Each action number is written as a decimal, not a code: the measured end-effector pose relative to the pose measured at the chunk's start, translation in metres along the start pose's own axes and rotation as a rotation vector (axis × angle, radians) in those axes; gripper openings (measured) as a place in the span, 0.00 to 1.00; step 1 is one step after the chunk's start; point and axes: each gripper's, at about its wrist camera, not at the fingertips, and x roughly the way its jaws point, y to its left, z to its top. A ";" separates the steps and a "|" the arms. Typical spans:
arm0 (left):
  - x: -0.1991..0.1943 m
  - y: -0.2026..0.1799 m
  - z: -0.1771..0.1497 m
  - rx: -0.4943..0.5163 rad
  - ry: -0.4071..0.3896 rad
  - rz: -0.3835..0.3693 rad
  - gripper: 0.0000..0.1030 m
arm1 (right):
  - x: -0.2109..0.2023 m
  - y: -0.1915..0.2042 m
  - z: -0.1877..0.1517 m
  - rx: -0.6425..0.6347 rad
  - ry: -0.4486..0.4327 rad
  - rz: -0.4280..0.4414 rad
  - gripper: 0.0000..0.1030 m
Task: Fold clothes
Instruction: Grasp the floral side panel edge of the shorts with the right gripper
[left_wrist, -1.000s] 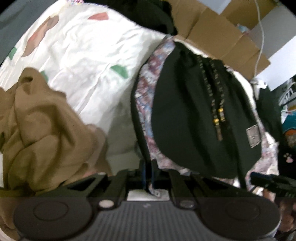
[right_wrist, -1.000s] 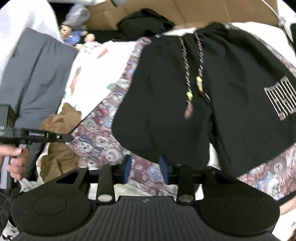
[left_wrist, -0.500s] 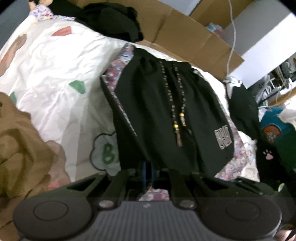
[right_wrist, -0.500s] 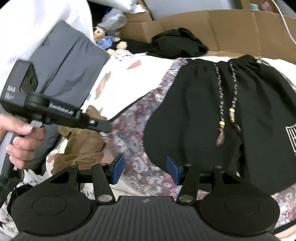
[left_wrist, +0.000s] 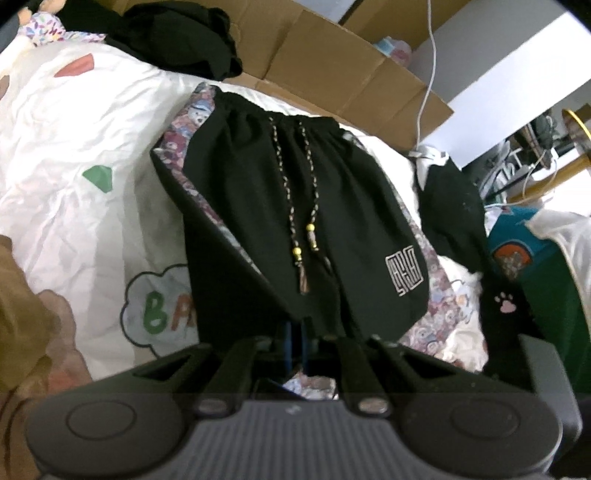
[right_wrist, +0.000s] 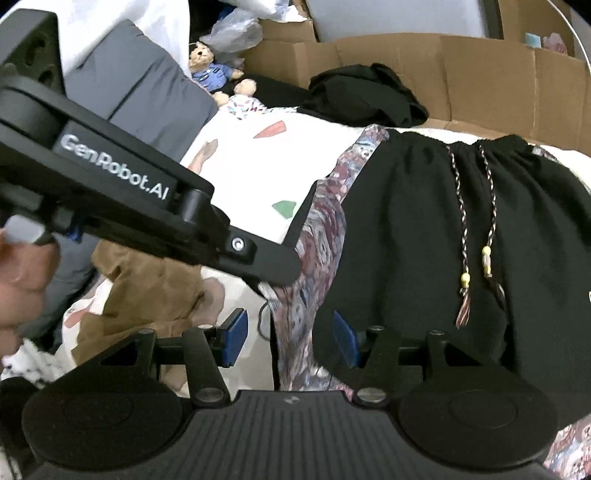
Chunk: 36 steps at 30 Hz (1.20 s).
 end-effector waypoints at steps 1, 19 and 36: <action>-0.001 0.000 0.001 -0.005 -0.003 -0.006 0.05 | 0.003 0.000 0.001 -0.002 -0.001 -0.007 0.54; -0.007 0.003 0.008 -0.052 -0.022 -0.024 0.05 | 0.034 0.012 0.023 -0.002 -0.025 -0.090 0.20; -0.014 -0.019 0.016 -0.065 -0.099 -0.031 0.10 | 0.013 -0.007 0.032 0.001 -0.068 -0.114 0.03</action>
